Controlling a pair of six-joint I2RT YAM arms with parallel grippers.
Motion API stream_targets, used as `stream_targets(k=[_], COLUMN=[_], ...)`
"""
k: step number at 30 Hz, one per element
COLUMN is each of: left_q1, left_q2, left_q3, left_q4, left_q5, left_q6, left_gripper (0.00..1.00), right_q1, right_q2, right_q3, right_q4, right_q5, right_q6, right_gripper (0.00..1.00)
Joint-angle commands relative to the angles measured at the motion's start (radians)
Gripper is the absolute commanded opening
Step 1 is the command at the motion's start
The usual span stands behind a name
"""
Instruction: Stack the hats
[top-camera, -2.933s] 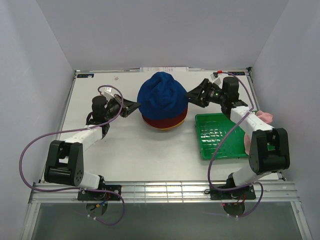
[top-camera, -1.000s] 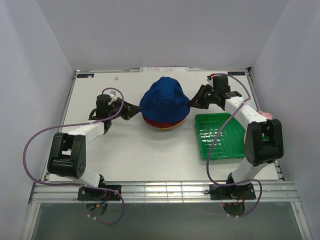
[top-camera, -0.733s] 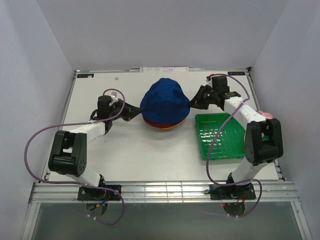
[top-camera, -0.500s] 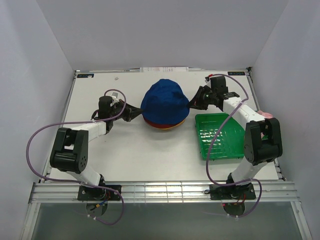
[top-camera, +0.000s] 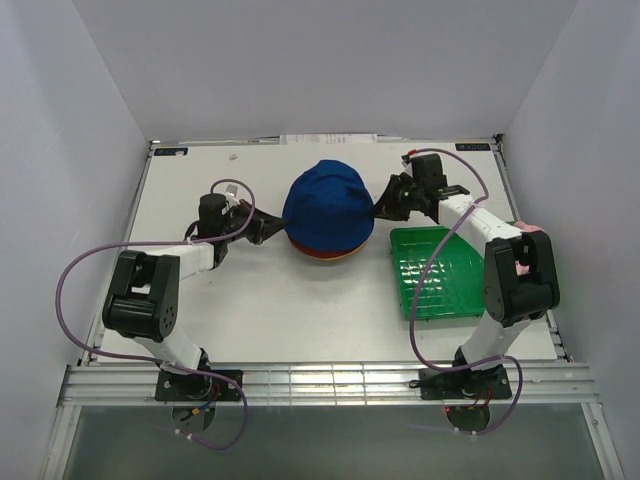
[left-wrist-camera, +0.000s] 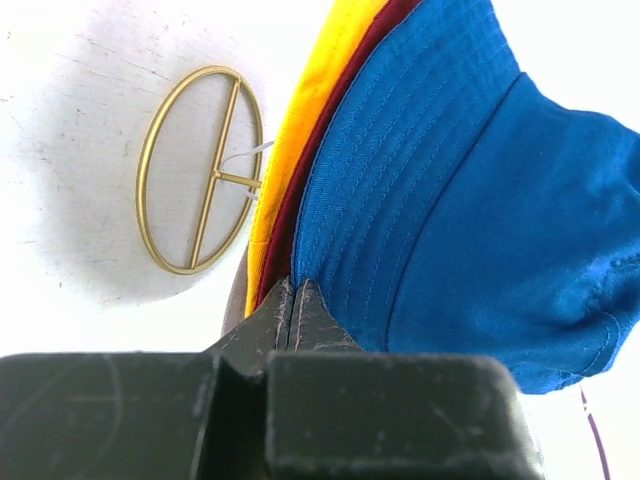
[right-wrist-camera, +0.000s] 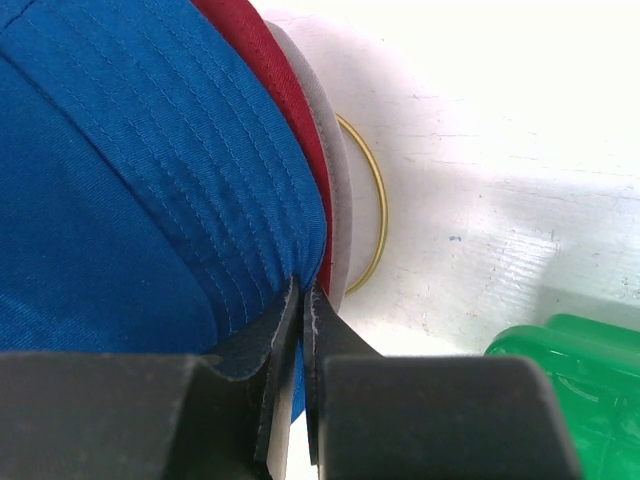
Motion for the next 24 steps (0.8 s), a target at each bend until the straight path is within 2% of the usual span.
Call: stream_targets(k=[1,7,20,24], left_q1=[0.018,0.023,0.033,0.037], left_q2=[0.057,0.072,0.118,0.13], left_q3=[-0.055,-0.05,0.028,0.045], left_q4=[-0.138,-0.145,-0.326,-0.322], left_q5=[-0.093,-0.108,-0.215,-0.205], left_q6=[0.079,0.107,0.228,0.245], left_gripper=[0.0,0.0,0.0,0.0], right_q1=[-0.006,-0.005,-0.005,-0.005], right_q2=[0.067,0.064,0.073,0.058], right_q3=[-0.045,-0.049,-0.072,-0.091], right_q4=[-0.148,-0.144,-0.144,-0.133], right_q5=[0.164,0.16,0.189,0.175], right_q6=[-0.088,-0.091,-0.111,-0.106], right_gripper=[0.08,0.08,0.08,0.08])
